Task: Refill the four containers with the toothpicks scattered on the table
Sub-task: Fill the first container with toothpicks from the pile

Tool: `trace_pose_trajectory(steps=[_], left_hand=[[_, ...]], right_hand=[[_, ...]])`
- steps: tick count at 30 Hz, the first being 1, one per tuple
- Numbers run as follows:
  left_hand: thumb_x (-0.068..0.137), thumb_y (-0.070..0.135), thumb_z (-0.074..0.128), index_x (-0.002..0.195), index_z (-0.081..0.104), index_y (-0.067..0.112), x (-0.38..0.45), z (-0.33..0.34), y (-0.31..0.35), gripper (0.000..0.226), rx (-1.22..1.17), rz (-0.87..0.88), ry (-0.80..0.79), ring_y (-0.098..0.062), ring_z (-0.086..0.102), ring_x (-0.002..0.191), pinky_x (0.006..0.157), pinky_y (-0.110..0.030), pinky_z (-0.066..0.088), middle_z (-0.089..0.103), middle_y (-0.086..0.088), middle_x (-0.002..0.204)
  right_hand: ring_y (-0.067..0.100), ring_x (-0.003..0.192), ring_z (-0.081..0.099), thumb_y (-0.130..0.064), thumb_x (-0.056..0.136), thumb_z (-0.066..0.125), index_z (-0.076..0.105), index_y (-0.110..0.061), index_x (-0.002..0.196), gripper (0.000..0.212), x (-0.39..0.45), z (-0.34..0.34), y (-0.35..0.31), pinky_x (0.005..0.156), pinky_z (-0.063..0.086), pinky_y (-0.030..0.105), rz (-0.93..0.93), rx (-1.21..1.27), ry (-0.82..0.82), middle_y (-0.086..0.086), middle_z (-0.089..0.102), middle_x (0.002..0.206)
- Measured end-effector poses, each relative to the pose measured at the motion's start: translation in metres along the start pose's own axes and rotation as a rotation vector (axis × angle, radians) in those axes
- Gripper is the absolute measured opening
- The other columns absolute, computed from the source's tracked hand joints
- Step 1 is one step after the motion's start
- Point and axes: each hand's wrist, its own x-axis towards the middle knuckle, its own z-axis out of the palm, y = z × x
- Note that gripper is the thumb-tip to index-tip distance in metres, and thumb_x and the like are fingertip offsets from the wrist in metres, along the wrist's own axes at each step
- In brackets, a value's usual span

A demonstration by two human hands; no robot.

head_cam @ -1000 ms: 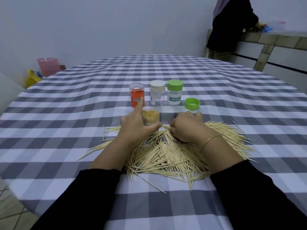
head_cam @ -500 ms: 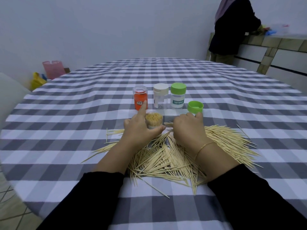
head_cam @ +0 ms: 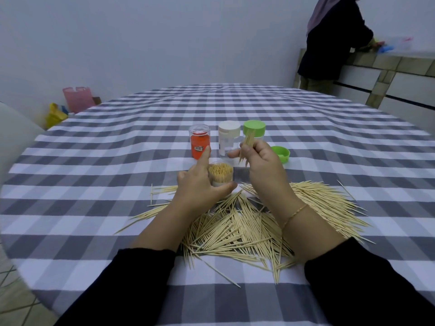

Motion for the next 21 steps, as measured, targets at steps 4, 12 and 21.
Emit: trace_pose_trajectory(steps=[4, 12, 21], left_hand=[[0.079, 0.051, 0.071, 0.154, 0.007, 0.027, 0.000, 0.002, 0.001, 0.102, -0.028, 0.025, 0.015, -0.014, 0.047, 0.121, 0.095, -0.031, 0.021, 0.065, 0.007, 0.115], [0.065, 0.067, 0.067, 0.153, 0.005, 0.033, 0.003, 0.000, -0.001, 0.113, -0.058, -0.003, -0.023, -0.013, 0.061, 0.104, 0.101, -0.049, 0.039, 0.069, 0.011, 0.100], [0.080, 0.048, 0.070, 0.155, 0.006, 0.023, -0.002, -0.001, 0.007, 0.102, -0.032, 0.017, 0.011, -0.006, 0.050, 0.116, 0.088, -0.026, 0.016, 0.070, 0.011, 0.102]], right_hand=[[0.023, 0.087, 0.068, -0.016, 0.100, 0.044, 0.064, -0.006, 0.095, 0.022, 0.001, 0.013, -0.002, 0.073, 0.058, 0.046, 0.058, 0.223, -0.052, 0.003, 0.071, 0.095], [0.017, 0.086, 0.070, -0.014, 0.099, 0.046, 0.067, -0.011, 0.098, 0.021, 0.001, 0.012, 0.002, 0.080, 0.056, 0.050, 0.050, 0.203, -0.113, -0.002, 0.072, 0.094], [0.015, 0.078, 0.066, -0.010, 0.100, 0.042, 0.057, -0.011, 0.085, 0.022, 0.003, 0.015, 0.009, 0.083, 0.055, 0.048, 0.070, 0.246, -0.228, 0.000, 0.067, 0.079]])
